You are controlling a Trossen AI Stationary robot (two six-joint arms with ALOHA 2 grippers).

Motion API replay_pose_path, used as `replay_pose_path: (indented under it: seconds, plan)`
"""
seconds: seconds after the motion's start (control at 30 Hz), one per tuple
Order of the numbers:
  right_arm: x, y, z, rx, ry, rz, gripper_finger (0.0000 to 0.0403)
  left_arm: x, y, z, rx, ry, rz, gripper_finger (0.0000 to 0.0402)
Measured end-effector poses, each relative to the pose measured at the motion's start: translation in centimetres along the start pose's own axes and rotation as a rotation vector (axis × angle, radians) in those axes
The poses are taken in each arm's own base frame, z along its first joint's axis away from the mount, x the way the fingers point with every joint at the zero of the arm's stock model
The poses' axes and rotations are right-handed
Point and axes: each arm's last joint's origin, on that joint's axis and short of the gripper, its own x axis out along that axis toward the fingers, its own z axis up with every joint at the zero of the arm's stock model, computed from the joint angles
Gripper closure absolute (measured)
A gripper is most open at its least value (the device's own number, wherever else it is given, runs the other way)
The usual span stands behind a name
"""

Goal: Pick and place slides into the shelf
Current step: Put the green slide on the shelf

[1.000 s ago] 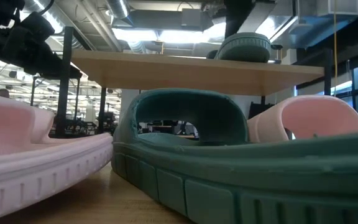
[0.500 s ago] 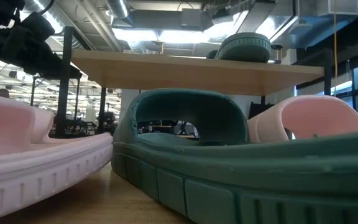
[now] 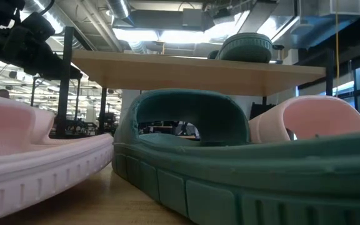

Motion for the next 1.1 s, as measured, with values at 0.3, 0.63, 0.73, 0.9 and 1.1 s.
replay_pose_path:
  seconds: [0.3,0.63,0.73,0.9,1.1]
  plan:
    - [4.6,0.3,-3.1,-0.019,-0.12,-0.034,0.0166,0.0,0.0,0.0,-0.001,0.0,0.0,0.0274]
    - [6.7,-0.5,-5.4,-0.021,-0.116,-0.095,0.0166,0.0,0.0,0.0,-0.029,0.0,0.0,0.0274]
    - [7.3,-1.0,-5.7,-0.012,-0.102,-0.107,0.0166,0.0,0.0,0.0,-0.029,0.0,0.0,0.0274]
    - [9.0,-0.3,-6.5,-0.063,-0.056,-0.107,0.0167,0.0,0.0,0.0,-0.029,0.0,0.0,0.0274]
    - [9.6,-0.1,-6.6,-0.059,-0.034,-0.221,0.0174,0.0,0.0,0.0,-0.028,0.001,0.0,0.0274]
